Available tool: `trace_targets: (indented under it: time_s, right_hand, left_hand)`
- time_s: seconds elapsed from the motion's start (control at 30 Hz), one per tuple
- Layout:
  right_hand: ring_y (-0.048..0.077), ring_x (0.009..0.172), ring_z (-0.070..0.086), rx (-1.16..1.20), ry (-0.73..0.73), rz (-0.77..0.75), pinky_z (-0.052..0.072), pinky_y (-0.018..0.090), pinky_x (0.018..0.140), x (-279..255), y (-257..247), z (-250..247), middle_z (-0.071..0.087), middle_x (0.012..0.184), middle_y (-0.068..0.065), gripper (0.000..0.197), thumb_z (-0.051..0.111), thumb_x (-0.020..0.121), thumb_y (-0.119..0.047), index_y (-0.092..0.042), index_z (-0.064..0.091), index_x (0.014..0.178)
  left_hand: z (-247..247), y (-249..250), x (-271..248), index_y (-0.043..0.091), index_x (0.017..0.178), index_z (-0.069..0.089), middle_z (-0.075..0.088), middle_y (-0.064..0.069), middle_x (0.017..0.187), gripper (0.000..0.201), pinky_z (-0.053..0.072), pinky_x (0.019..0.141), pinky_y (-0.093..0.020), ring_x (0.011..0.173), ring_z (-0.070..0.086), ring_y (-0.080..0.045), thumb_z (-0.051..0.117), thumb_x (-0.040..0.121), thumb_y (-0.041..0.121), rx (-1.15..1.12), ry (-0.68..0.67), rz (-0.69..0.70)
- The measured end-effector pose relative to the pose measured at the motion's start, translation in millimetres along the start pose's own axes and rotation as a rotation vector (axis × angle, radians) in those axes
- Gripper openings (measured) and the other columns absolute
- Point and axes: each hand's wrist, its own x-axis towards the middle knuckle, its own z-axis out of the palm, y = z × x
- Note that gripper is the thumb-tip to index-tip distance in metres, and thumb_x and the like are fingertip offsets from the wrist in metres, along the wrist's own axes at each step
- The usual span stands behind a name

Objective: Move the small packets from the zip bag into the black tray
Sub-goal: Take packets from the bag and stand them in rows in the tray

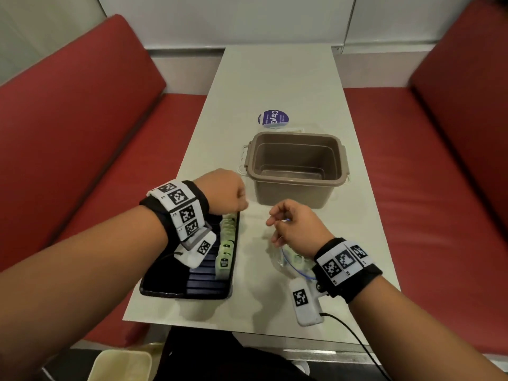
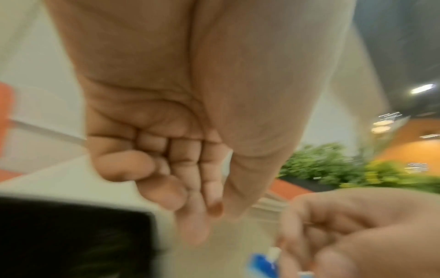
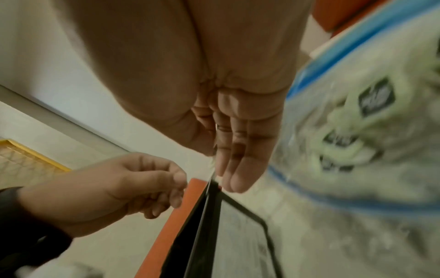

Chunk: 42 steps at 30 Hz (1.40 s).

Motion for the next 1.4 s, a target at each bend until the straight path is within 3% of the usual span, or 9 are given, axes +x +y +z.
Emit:
trace_targets:
  time_s: [0.1, 0.23, 0.4, 0.57, 0.7, 0.93, 1.13, 1.27, 1.4]
  right_hand:
    - [0.024, 0.059, 0.064, -0.144, 0.115, 0.012, 0.055, 0.035, 0.055, -14, 7, -37, 0.072, 0.086, 0.007, 0.031, 0.042, 0.082, 0.011, -0.015, 0.057, 0.087]
    - [0.029, 0.071, 0.068, -0.359, 0.133, 0.076, 0.060, 0.045, 0.072, -34, 29, -64, 0.074, 0.081, 0.008, 0.022, 0.055, 0.079, 0.001, -0.020, 0.061, 0.076]
    - [0.027, 0.089, 0.067, -0.728, 0.086, 0.101, 0.054, 0.033, 0.080, -53, 52, -65, 0.074, 0.092, 0.006, 0.021, 0.052, 0.085, -0.009, -0.018, 0.071, 0.085]
    - [0.029, 0.100, 0.059, -0.973, 0.117, 0.079, 0.048, 0.032, 0.086, -57, 63, -65, 0.055, 0.094, 0.006, 0.026, 0.056, 0.091, -0.028, -0.023, 0.074, 0.109]
    - [0.027, 0.099, 0.059, -0.914, 0.141, 0.117, 0.048, 0.030, 0.090, -52, 69, -66, 0.049, 0.109, 0.006, 0.036, 0.066, 0.085, -0.033, -0.026, 0.067, 0.120]
    - [0.027, 0.092, 0.060, -0.864, 0.175, 0.094, 0.045, 0.028, 0.078, -43, 72, -65, 0.043, 0.096, 0.001, 0.032, 0.066, 0.080, -0.028, -0.020, 0.066, 0.111]
    - [0.025, 0.101, 0.059, -0.716, 0.179, 0.059, 0.048, 0.031, 0.085, -37, 70, -70, 0.054, 0.112, 0.006, 0.051, 0.070, 0.082, -0.039, -0.021, 0.060, 0.129]
    - [0.015, 0.085, 0.054, -0.526, 0.196, -0.054, 0.039, 0.025, 0.075, -32, 63, -70, 0.055, 0.097, 0.001, 0.033, 0.067, 0.086, -0.045, -0.017, 0.069, 0.103]
    - [0.007, 0.066, 0.053, -0.281, 0.256, -0.144, 0.042, 0.025, 0.066, -28, 56, -68, 0.065, 0.079, -0.004, 0.016, 0.069, 0.088, -0.034, -0.020, 0.072, 0.081]
  left_hand:
    - [9, 52, -4, 0.021, 0.091, 0.073, 0.065, 0.009, 0.078, 0.017, 0.041, 0.069, -0.023, 0.077, 0.060, -0.012, 0.063, 0.090, 0.034, -0.058, 0.100, 0.190]
    - [45, 108, 7, 0.021, 0.102, 0.074, 0.072, 0.000, 0.096, 0.020, 0.039, 0.071, -0.024, 0.089, 0.063, -0.021, 0.059, 0.092, 0.028, 0.010, 0.041, 0.312]
    - [94, 139, 25, 0.005, 0.093, 0.069, 0.069, -0.014, 0.095, 0.019, 0.046, 0.072, -0.036, 0.093, 0.065, -0.034, 0.051, 0.093, 0.011, 0.221, -0.034, 0.128]
    - [116, 142, 35, 0.013, 0.088, 0.063, 0.067, -0.007, 0.099, 0.011, 0.045, 0.069, -0.033, 0.091, 0.065, -0.028, 0.054, 0.091, 0.019, 0.188, 0.099, -0.045]
    - [122, 148, 35, 0.022, 0.083, 0.059, 0.056, 0.000, 0.084, 0.016, 0.042, 0.066, -0.030, 0.080, 0.056, -0.022, 0.057, 0.090, 0.036, 0.181, 0.144, -0.103]
    - [128, 139, 35, 0.023, 0.091, 0.068, 0.067, 0.001, 0.090, 0.019, 0.041, 0.063, -0.031, 0.083, 0.063, -0.023, 0.049, 0.090, 0.020, 0.136, 0.219, -0.085]
    - [112, 122, 17, 0.027, 0.094, 0.071, 0.071, 0.008, 0.082, 0.016, 0.052, 0.072, -0.028, 0.076, 0.064, -0.013, 0.056, 0.091, 0.031, -0.293, 0.436, -0.011]
    - [103, 117, 6, 0.025, 0.090, 0.071, 0.071, 0.011, 0.073, 0.007, 0.055, 0.071, -0.020, 0.069, 0.066, -0.003, 0.070, 0.086, 0.019, -0.695, 0.477, 0.050]
    - [99, 114, 4, 0.026, 0.082, 0.070, 0.069, 0.006, 0.069, 0.011, 0.054, 0.066, -0.019, 0.066, 0.065, -0.006, 0.076, 0.081, 0.016, -0.747, 0.577, 0.049]
